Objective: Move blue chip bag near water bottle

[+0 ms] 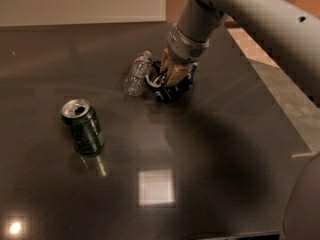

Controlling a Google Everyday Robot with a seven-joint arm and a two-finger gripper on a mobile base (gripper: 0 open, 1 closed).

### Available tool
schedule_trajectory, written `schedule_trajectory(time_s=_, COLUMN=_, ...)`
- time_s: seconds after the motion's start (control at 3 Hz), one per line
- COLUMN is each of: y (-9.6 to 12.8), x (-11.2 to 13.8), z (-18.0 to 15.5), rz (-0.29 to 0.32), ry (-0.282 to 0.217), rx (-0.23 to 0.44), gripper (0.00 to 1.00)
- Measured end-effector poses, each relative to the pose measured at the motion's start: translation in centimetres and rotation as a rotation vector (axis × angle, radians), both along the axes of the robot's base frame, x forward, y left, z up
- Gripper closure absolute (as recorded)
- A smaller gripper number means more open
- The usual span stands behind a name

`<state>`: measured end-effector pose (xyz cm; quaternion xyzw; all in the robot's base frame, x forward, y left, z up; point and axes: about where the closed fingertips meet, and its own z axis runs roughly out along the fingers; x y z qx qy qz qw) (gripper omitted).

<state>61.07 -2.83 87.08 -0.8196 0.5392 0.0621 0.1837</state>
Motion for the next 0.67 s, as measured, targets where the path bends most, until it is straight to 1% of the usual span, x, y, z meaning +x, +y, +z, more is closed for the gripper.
schedule_trajectory(time_s=0.67, y=0.26, x=0.09, z=-0.29, rz=0.003, ry=0.001, rx=0.001, gripper=0.14)
